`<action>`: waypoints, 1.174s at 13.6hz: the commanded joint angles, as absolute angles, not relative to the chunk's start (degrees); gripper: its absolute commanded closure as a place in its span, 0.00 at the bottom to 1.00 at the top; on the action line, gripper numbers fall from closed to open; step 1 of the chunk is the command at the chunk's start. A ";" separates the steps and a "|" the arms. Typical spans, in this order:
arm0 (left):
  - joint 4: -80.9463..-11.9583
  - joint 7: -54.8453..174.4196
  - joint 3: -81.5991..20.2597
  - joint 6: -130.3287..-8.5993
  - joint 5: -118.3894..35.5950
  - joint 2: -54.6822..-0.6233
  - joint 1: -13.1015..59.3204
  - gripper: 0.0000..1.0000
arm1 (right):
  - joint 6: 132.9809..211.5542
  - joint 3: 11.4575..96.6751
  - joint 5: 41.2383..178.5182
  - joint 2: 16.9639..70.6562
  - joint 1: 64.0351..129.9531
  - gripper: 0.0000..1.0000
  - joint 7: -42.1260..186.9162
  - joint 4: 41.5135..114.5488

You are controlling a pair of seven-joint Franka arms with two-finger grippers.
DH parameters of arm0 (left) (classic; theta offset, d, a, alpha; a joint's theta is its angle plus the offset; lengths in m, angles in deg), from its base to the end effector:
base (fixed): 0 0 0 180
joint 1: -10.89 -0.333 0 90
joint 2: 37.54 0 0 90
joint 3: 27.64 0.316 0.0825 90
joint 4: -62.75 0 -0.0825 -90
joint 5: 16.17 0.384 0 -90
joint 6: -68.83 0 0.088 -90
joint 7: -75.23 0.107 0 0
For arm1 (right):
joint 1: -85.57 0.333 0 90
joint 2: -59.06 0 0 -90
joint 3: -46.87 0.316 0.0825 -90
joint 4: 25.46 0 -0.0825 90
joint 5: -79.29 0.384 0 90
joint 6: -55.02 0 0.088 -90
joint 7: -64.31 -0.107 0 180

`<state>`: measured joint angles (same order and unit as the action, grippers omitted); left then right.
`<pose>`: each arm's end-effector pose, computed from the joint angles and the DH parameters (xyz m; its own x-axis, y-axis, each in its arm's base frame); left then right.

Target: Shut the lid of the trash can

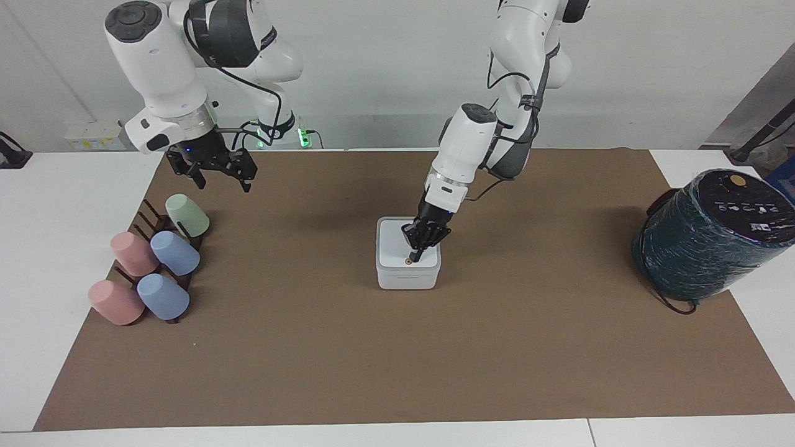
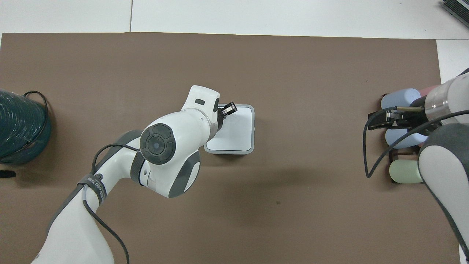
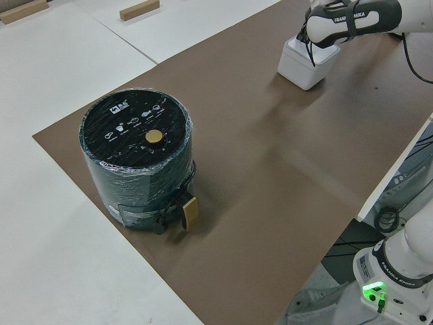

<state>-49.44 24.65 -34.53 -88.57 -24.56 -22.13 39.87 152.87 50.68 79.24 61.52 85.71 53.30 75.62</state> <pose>0.5307 -0.3705 0.3983 0.8874 0.4177 0.1950 0.2897 -0.8343 0.4691 0.5461 0.0383 0.5680 0.9923 -0.1229 -0.0126 -0.1228 -0.9924 0.0062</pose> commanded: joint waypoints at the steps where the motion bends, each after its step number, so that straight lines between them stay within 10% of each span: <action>1: -49.05 25.04 -34.32 -90.60 -25.31 -18.12 41.39 1.00 | 153.19 50.91 80.78 62.49 84.87 0.00 55.17 76.58; 16: -26.99 47.06 -33.44 -41.05 -23.99 -24.26 25.06 1.00 | 153.19 50.91 80.78 62.49 84.87 0.00 55.17 76.50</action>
